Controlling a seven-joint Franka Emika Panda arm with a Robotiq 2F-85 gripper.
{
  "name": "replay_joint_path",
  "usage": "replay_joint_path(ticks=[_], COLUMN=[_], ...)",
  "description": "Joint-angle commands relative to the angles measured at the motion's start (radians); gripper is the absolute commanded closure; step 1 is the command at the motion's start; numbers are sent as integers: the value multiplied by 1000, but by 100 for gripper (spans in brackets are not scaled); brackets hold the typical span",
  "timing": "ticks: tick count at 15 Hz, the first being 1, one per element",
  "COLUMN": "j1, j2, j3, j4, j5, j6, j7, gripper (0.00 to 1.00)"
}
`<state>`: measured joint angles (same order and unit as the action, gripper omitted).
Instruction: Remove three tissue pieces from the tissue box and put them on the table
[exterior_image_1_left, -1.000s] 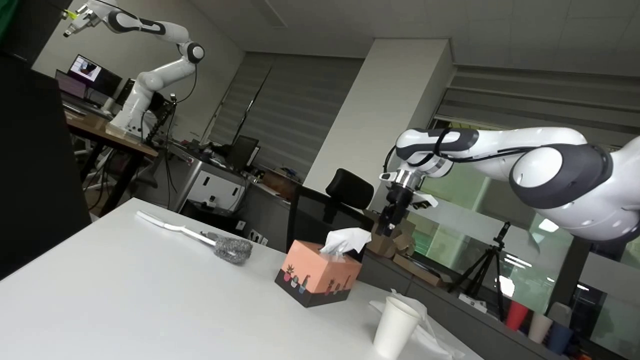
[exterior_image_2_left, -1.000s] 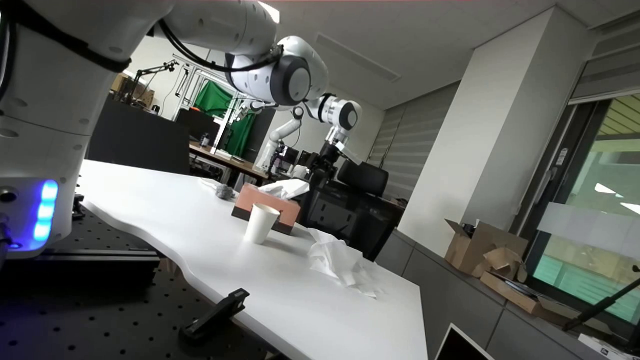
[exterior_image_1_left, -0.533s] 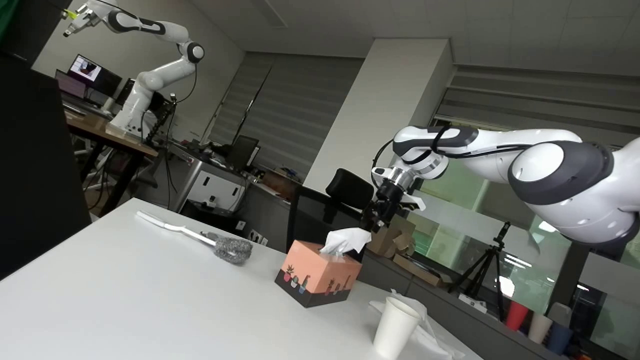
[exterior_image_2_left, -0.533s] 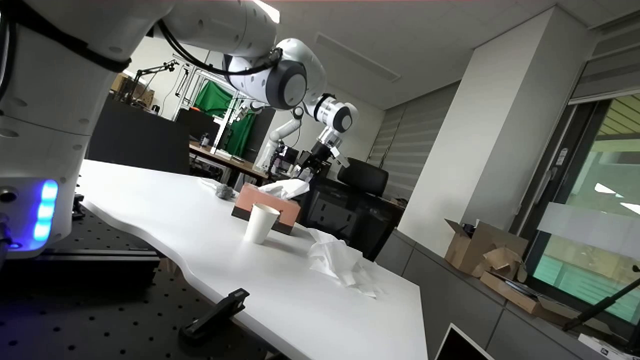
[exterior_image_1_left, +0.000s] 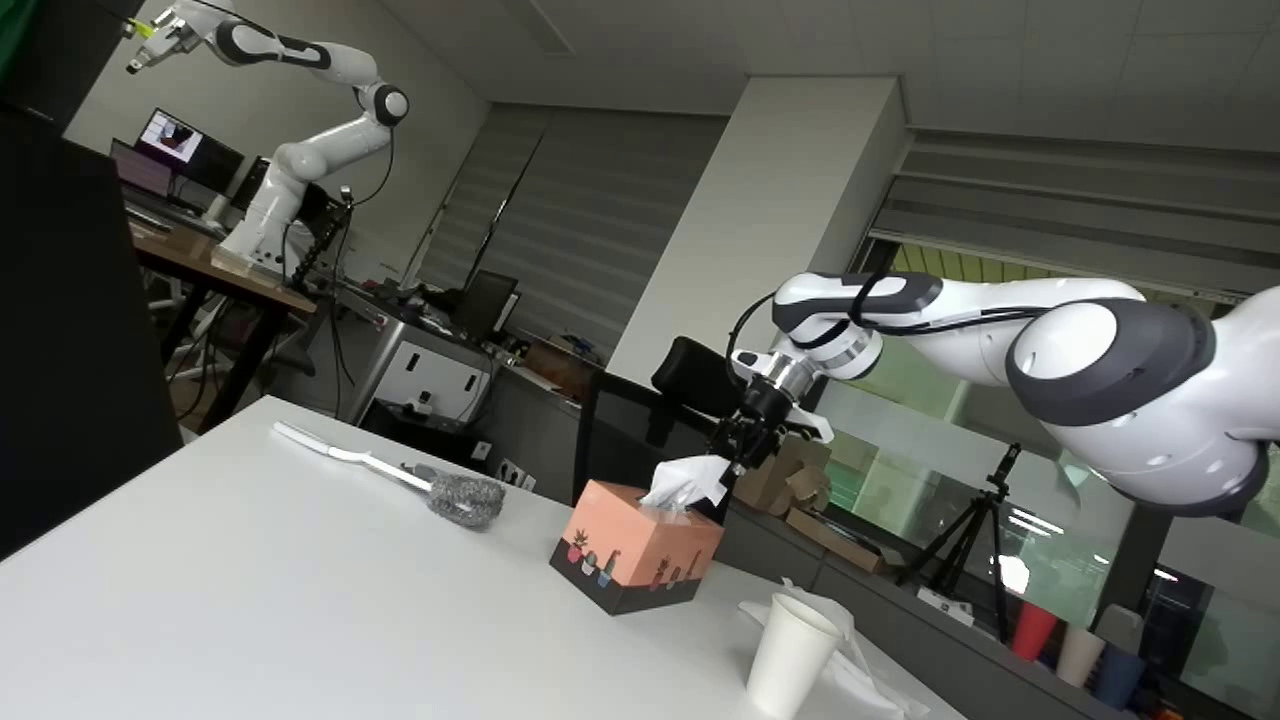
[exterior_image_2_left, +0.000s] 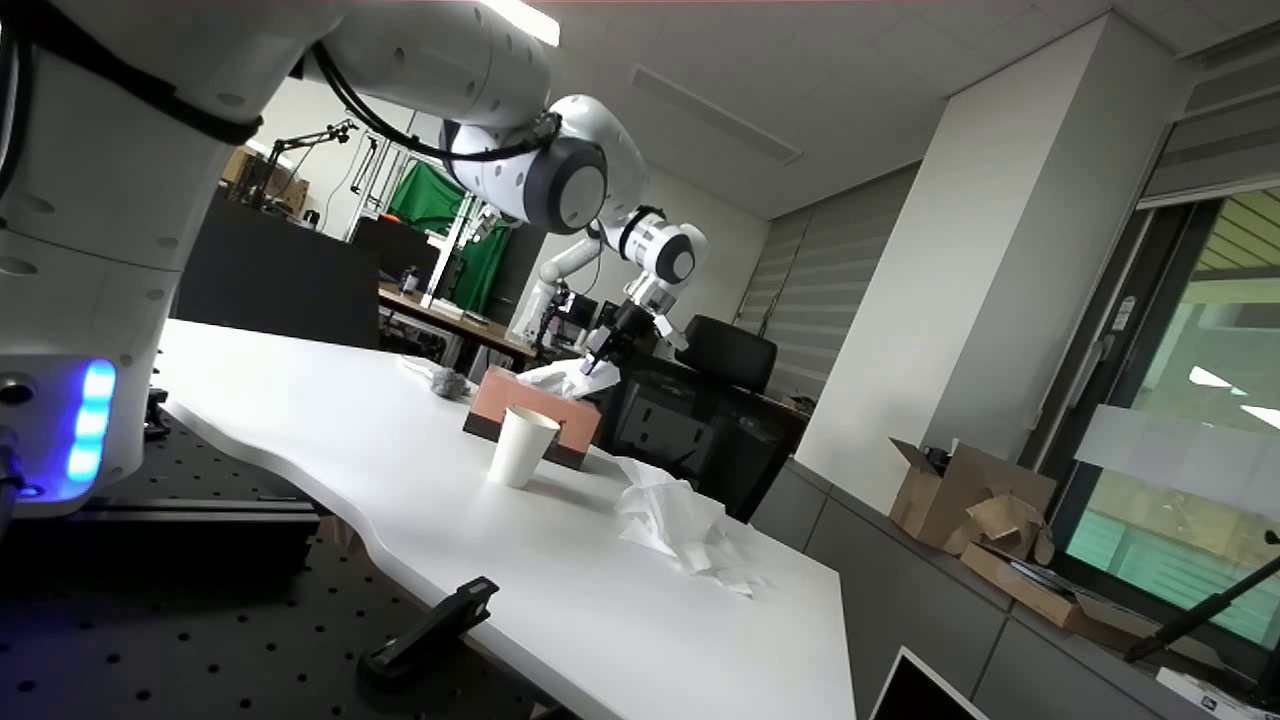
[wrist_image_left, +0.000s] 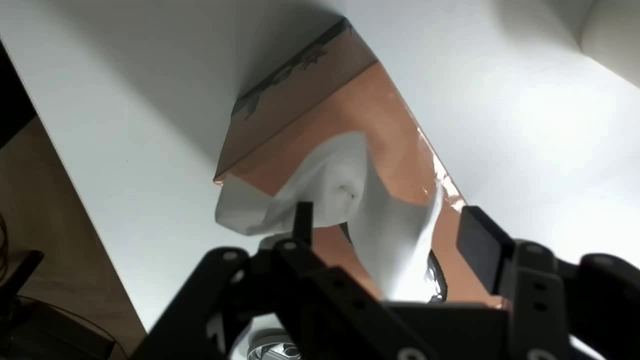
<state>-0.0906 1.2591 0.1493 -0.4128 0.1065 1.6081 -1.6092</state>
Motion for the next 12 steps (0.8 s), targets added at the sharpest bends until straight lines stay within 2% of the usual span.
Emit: replay_joint_path(ticks=[1, 7, 9, 12], j1=[-7, -20, -36, -78], j2=[-3, -36, -61, -118], j3=[9, -11, -15, -15], j4=[-1, 5, 10, 12], j5=[10, 0, 0, 7], j6=[24, 47, 53, 52], j7=[-10, 60, 90, 140], gripper=[54, 96, 100, 100])
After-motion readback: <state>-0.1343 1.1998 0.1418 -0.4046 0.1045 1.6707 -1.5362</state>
